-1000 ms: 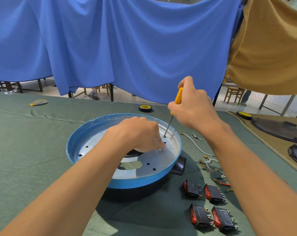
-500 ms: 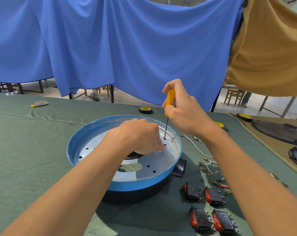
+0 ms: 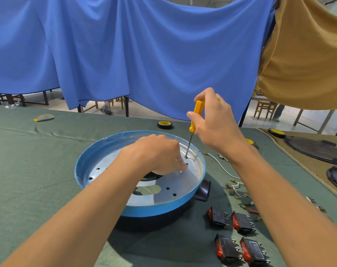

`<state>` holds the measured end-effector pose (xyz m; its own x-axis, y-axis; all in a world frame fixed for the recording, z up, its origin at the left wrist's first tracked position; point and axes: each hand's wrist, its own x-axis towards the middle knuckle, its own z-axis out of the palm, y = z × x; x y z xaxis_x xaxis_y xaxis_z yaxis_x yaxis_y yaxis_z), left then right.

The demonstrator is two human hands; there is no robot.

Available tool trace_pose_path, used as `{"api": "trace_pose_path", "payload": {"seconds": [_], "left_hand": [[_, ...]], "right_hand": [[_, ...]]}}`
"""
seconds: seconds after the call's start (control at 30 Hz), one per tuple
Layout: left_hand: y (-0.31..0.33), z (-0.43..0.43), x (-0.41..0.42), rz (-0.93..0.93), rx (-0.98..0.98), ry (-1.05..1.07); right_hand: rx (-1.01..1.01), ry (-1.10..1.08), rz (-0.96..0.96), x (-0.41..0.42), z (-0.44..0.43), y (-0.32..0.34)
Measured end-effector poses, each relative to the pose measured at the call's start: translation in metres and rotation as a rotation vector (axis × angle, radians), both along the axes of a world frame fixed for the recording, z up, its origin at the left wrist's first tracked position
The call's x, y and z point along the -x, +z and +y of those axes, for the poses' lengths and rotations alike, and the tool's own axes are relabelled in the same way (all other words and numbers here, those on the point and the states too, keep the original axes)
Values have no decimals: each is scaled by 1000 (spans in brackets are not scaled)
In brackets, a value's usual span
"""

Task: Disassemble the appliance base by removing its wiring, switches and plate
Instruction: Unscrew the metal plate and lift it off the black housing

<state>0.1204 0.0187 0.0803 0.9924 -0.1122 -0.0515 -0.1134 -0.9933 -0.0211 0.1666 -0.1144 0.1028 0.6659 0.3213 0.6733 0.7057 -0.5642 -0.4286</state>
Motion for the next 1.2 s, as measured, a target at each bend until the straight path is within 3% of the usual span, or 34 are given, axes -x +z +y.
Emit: {"api": "trace_pose_path", "payload": {"seconds": [0.47,0.67,0.93,1.2], "left_hand": [[1,-2,2,-7,-6,-6],[-1,-1,1,-20,-6,-23],[-1,0,0,-19,-4,-26],[-1,-1,1,-24,3,-29]], "right_hand": [[120,-96,16,-1,3,-5],[-7,-195,-39,-2,5,-5],[-9,-251,-36,-3,2,-6],[350,-450,17,2,-11,10]]}}
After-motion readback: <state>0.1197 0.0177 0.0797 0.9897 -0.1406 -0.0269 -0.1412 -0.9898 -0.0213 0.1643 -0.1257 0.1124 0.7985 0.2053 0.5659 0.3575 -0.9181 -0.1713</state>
